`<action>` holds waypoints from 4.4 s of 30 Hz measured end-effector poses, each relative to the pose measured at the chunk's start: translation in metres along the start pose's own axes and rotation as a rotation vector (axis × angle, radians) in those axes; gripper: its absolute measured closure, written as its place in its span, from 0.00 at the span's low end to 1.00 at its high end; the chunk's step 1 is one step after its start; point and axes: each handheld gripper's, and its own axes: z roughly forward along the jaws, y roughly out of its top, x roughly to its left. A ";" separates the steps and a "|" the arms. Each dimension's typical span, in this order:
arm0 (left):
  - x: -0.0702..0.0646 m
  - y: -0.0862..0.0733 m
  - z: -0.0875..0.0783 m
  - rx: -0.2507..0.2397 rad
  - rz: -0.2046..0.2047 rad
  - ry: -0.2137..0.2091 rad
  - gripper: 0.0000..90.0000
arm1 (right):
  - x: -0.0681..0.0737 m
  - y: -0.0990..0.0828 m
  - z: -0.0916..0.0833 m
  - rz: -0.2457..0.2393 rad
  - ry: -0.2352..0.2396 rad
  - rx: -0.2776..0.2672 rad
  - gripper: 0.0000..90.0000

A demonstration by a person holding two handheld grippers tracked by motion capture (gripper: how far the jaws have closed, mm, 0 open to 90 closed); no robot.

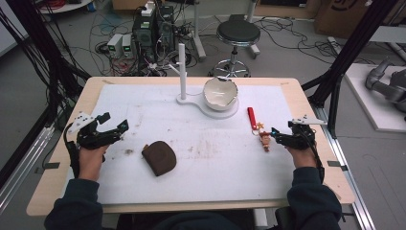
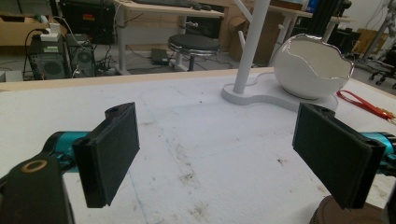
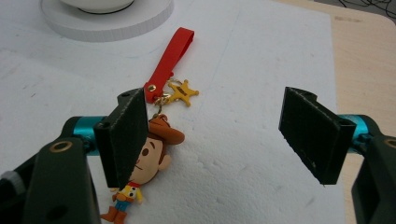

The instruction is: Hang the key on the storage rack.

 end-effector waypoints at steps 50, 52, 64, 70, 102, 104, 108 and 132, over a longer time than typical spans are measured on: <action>0.002 -0.009 0.002 0.037 -0.026 0.016 0.18 | 0.031 0.014 0.023 -0.060 0.059 0.145 0.63; 0.002 -0.009 0.002 0.041 -0.023 0.014 0.19 | 0.034 0.021 0.019 -0.067 0.072 0.098 0.63; 0.002 -0.009 0.002 0.037 -0.023 0.009 0.20 | 0.045 0.080 0.002 -0.067 0.219 -0.135 0.63; 0.003 -0.009 0.002 0.039 -0.023 0.013 0.20 | 0.064 0.119 0.005 -0.160 0.303 -0.168 0.63; 0.006 -0.010 -0.001 0.033 -0.034 0.013 0.20 | 0.207 0.281 0.096 -0.404 0.445 -0.137 0.63; 0.006 -0.010 -0.001 0.033 -0.036 0.014 0.20 | 0.208 0.282 0.098 -0.401 0.439 -0.130 0.63; 0.008 -0.010 -0.003 0.031 -0.039 0.018 0.20 | 0.203 0.280 0.108 -0.376 0.385 -0.094 0.63; 0.008 -0.010 -0.005 0.028 -0.025 0.011 0.20 | 0.109 0.179 0.069 -0.263 0.330 -0.125 0.29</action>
